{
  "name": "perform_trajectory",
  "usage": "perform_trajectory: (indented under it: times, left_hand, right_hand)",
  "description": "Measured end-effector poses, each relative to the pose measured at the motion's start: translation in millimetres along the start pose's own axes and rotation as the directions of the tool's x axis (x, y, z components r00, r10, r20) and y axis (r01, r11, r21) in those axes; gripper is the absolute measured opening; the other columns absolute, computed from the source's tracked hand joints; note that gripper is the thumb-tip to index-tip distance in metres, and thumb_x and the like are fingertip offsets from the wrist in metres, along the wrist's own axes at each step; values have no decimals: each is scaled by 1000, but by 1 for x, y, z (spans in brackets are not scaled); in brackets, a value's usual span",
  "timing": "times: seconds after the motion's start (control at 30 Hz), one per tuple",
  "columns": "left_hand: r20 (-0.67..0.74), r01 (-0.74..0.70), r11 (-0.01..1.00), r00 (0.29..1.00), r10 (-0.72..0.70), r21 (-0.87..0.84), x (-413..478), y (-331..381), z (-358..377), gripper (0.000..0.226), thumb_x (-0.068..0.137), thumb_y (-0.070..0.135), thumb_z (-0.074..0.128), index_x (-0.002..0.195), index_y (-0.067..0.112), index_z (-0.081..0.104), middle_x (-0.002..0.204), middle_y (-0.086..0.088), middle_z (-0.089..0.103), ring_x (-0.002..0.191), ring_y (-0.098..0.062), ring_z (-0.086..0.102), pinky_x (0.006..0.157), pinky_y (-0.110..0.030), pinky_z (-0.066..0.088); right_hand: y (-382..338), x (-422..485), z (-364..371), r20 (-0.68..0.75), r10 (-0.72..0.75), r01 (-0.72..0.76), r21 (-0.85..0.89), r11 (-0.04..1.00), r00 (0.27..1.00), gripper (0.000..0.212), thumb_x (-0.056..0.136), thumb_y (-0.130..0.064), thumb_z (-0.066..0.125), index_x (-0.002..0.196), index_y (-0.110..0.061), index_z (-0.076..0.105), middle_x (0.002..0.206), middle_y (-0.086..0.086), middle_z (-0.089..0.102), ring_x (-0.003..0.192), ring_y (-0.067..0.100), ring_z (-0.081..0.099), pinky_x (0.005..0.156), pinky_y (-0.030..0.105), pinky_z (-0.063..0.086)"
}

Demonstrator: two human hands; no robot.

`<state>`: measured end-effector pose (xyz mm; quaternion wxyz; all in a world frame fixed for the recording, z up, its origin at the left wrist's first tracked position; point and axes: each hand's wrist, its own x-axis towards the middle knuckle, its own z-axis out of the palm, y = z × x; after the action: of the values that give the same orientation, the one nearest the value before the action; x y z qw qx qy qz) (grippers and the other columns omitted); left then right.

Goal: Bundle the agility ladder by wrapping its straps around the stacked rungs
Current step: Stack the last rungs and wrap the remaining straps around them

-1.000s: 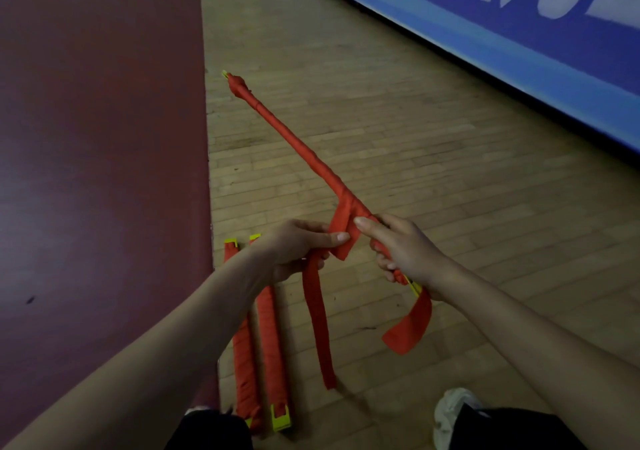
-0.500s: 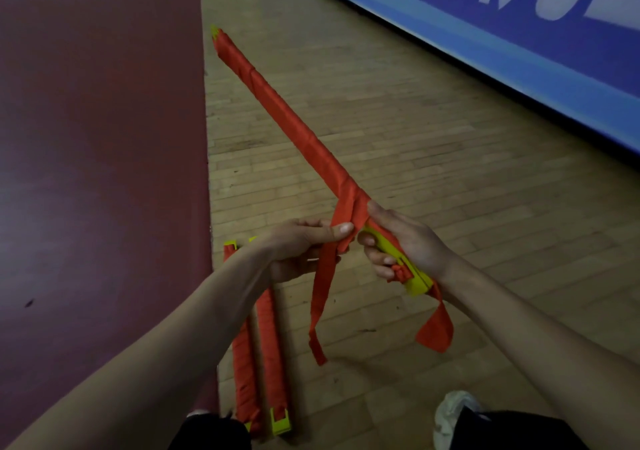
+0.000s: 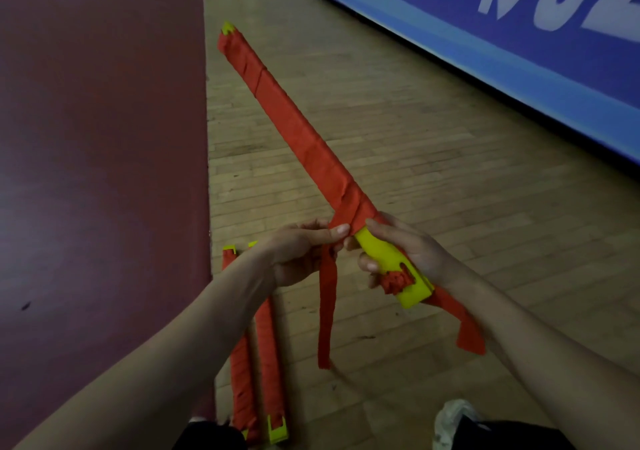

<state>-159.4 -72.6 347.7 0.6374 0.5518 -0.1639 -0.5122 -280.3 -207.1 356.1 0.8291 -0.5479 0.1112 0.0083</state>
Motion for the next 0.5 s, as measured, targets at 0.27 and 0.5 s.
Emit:
perform_trajectory:
  times: [0.27,0.5]
  left_hand:
    - [-137,-46,980,988,73,193,-4,7,-3,19,79,12,72,94,2,64,64,-1,58,58,-9,51,58,-19,41]
    - [-93,-157,983,982,166,98,-3,8,6,12,86,6,65,75,10,66,62,2,58,58,-7,49,59,-17,38]
  right_hand:
    - [13,7,5,-215,34,-55,-90,994,976,19,93,-13,55,109,-4,51,83,11,56,47,14,48,40,26,44]
    - [16,3,-7,-353,40,-167,-336,927,935,23,94,-8,53,116,-13,51,89,10,61,51,15,48,46,28,40]
